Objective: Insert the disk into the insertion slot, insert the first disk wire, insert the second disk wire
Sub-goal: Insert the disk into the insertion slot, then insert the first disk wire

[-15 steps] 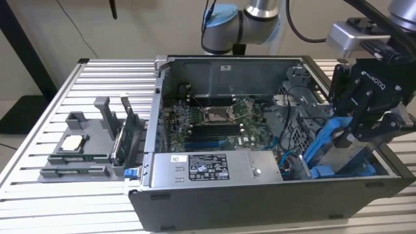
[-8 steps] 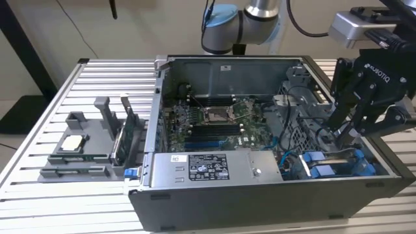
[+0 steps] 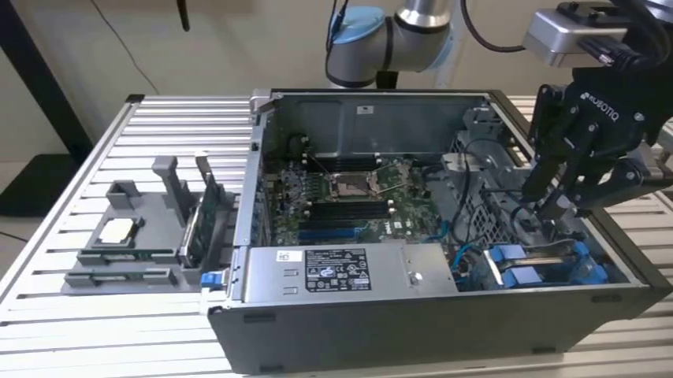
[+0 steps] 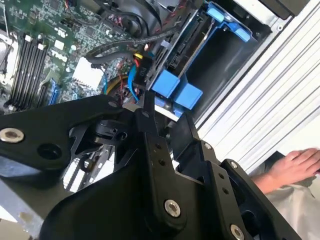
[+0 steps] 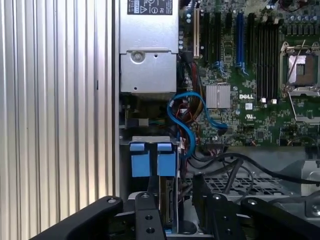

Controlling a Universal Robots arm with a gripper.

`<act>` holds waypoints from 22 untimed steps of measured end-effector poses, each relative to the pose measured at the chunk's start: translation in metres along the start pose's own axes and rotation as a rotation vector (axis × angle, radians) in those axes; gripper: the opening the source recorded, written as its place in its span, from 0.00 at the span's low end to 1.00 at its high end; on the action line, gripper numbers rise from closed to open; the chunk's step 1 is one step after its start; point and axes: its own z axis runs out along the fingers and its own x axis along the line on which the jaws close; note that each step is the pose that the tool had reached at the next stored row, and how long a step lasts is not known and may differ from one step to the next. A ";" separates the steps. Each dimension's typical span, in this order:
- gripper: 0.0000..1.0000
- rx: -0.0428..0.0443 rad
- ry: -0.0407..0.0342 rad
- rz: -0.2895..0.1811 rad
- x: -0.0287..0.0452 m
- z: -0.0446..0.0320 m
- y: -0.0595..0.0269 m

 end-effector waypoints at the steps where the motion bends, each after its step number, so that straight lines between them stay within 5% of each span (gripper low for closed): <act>1: 0.41 0.0000 0.0000 0.000 -0.0022 0.0005 -0.0006; 9: 0.41 0.0000 -0.0021 -0.001 -0.0134 0.0055 -0.0109; 22: 0.38 -0.0006 -0.0369 -0.007 -0.0188 0.0152 -0.0165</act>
